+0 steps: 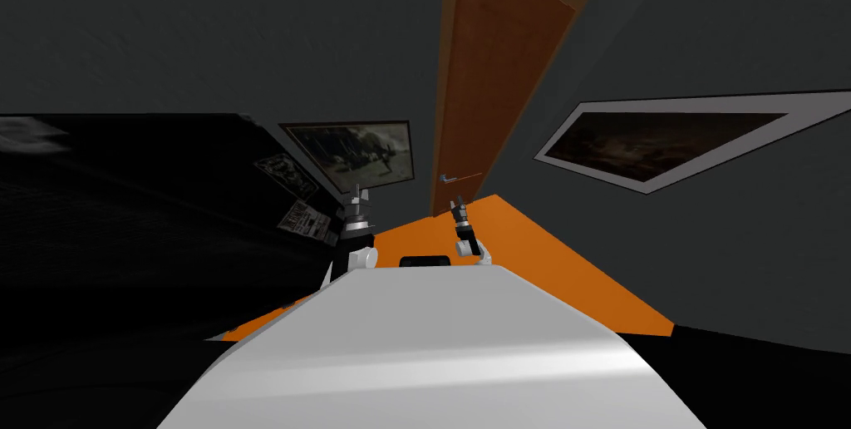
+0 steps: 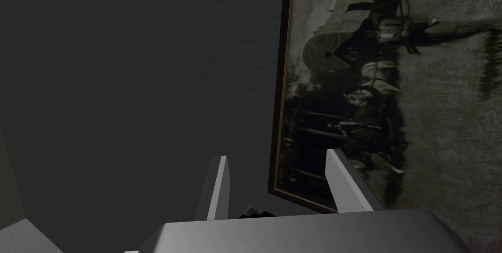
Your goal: Pull the door open
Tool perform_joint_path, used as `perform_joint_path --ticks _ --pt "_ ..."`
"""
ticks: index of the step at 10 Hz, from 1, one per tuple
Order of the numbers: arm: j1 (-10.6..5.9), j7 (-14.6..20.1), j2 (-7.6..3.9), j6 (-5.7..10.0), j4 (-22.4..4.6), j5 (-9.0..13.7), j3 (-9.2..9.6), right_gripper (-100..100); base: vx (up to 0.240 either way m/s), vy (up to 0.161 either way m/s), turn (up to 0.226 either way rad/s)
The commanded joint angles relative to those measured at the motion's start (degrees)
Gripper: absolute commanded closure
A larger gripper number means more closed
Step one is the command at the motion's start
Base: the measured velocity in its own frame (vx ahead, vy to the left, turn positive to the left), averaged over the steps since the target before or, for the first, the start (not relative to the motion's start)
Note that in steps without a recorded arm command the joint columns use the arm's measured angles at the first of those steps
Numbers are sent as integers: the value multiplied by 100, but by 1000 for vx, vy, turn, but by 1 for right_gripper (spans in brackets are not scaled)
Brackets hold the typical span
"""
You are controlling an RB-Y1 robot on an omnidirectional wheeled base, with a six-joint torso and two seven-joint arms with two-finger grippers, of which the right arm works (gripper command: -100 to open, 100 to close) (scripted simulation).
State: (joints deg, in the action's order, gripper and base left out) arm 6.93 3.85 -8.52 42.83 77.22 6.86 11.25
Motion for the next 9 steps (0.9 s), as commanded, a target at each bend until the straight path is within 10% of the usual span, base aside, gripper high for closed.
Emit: perform_joint_path --ticks 1,9 --pt "-71 36 -36 4 -199 10 40 -100 103 -55 47" --pt "-538 178 -137 164 -1411 42 227 -100 91 -58 40"
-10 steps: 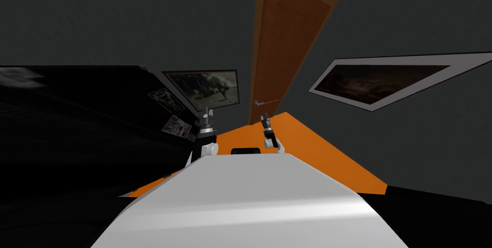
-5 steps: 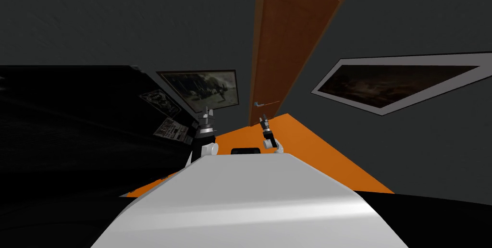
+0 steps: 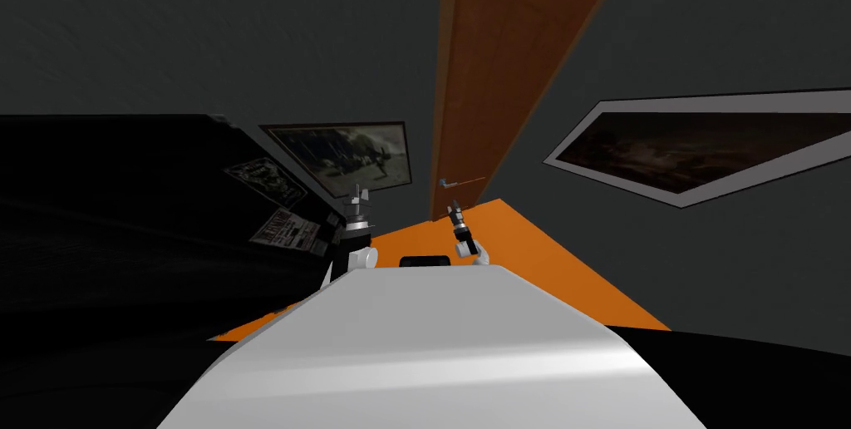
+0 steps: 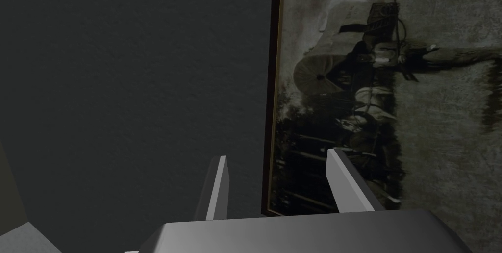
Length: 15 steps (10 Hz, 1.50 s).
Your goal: Pull the door open
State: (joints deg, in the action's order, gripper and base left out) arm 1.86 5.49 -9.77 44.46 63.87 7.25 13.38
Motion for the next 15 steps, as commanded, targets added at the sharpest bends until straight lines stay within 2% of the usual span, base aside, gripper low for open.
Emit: perform_joint_path --ticks 1,8,15 --pt "-87 31 -25 20 -221 8 36 -100 97 -59 43" --pt "-449 141 -101 145 -1160 33 181 -100 86 -62 36" --pt "-739 229 -160 244 -1911 53 297 -100 90 -52 30"
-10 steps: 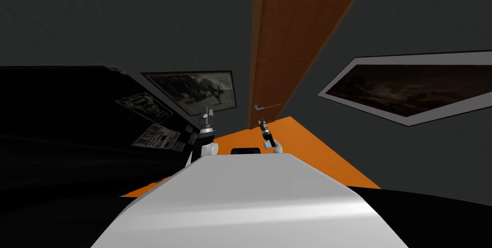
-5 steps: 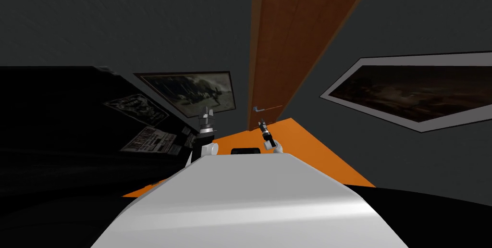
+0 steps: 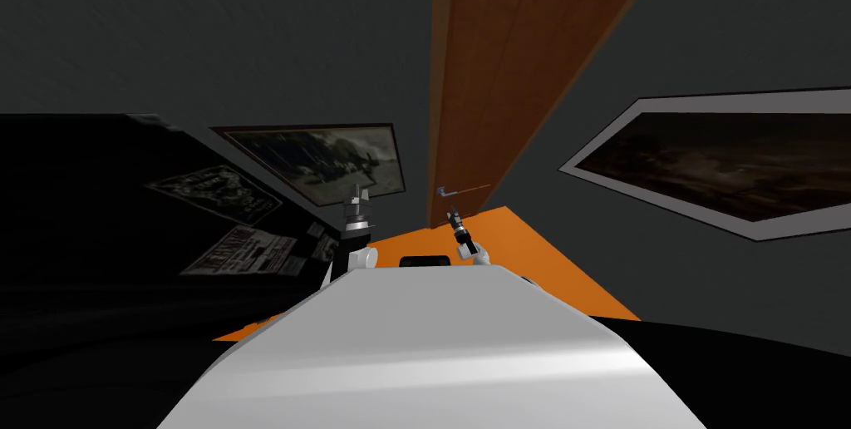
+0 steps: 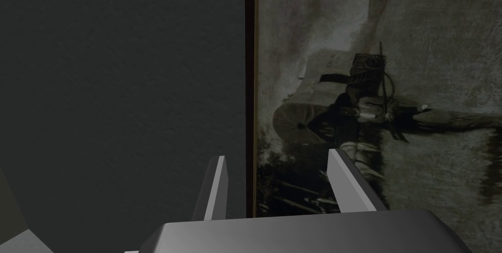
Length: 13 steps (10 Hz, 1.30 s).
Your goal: Pull the door open
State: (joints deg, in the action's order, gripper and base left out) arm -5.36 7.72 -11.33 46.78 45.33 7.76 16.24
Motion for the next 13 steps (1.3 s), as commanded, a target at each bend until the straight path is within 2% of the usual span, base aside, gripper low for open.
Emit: perform_joint_path --ticks 1,6,7,10,12,13 --pt "-87 27 -17 36 -239 6 38 -100 101 -58 39" --pt "-295 90 -58 107 -779 20 121 -100 104 -63 29" --pt "-285 84 -52 108 -738 19 110 -100 41 -22 8" --pt "-247 -31 -121 152 -838 285 -139 -100 -39 34 294" --pt "-205 -142 -184 186 -917 533 -373 -100 -23 49 367" --pt "-205 -142 -184 186 -917 533 -373 -100 -1 14 131"
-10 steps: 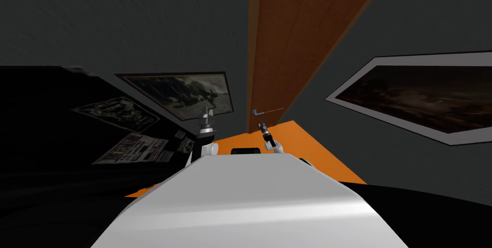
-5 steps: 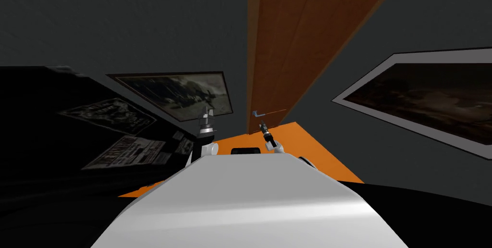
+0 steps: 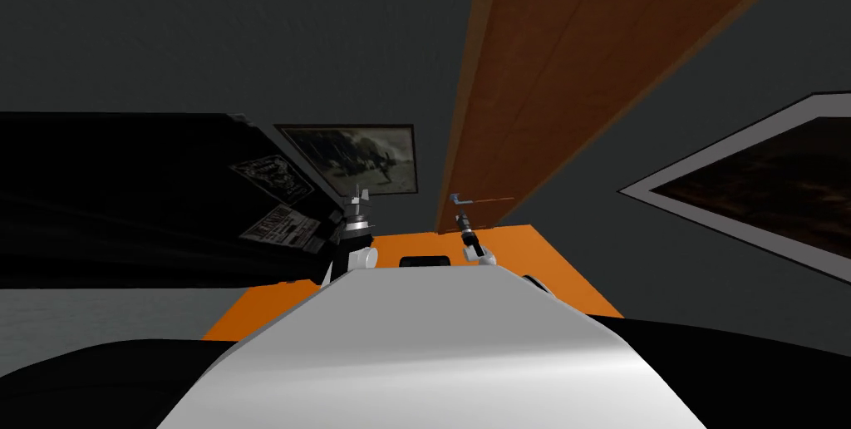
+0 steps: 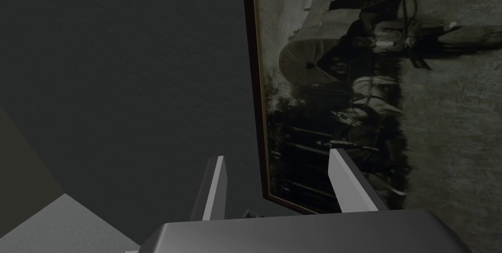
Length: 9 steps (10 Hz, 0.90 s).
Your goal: Pull the door open
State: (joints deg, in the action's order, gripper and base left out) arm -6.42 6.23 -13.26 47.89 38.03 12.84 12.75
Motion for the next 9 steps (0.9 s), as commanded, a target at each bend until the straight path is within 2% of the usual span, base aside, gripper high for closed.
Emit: perform_joint_path --ticks 1,2,3,4,6,9 --pt "-99 8 8 75 -186 25 -23 -100 3 -1 -16" --pt "-75 -54 -28 94 -230 163 -154 -100 14 1 227" --pt "-75 -54 -28 94 -230 163 -154 -100 16 -8 185" --pt "-75 -54 -28 94 -230 163 -154 -100 11 -8 14" --pt "-39 -150 -82 124 -298 377 -355 -100 25 -9 263" --pt "19 -302 -170 171 -405 716 -675 -100 44 -43 336"
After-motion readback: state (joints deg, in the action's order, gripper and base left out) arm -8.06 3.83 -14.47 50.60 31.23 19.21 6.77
